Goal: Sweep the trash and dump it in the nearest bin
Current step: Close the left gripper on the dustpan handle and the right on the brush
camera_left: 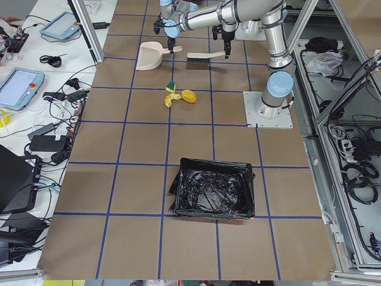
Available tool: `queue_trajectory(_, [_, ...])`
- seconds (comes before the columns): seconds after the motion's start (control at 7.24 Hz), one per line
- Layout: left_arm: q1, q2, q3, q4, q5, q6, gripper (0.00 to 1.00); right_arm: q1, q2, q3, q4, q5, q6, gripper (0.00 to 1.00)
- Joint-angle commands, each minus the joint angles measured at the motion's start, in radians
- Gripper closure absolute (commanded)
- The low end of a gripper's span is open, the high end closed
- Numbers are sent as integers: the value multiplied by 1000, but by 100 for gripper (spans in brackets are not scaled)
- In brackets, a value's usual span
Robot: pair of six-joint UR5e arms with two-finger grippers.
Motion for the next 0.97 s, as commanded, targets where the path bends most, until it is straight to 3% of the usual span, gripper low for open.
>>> queue_trajectory(0.0, [-2, -1, 0, -29, -2, 3, 45, -1, 2, 10, -1, -10, -2, 29])
queue_trajectory(0.14, [-2, 2, -2, -52, -2, 3, 51, -2, 2, 10, -1, -10, -17, 29])
queue_trajectory(0.28, [-2, 11, 1, -71, -2, 3, 90, -2, 2, 11, 4, -10, -18, 33])
queue_trajectory(0.41, [-2, 14, 1, -74, -10, 3, 100, -2, 2, 11, 4, -12, -18, 44])
queue_trajectory(0.69, [-2, 28, 10, -74, -13, -7, 100, -5, 2, 11, 4, -8, -26, 80])
queue_trajectory(0.83, [11, 46, 26, -72, -2, 40, 100, -5, 2, 10, 4, -8, -26, 93])
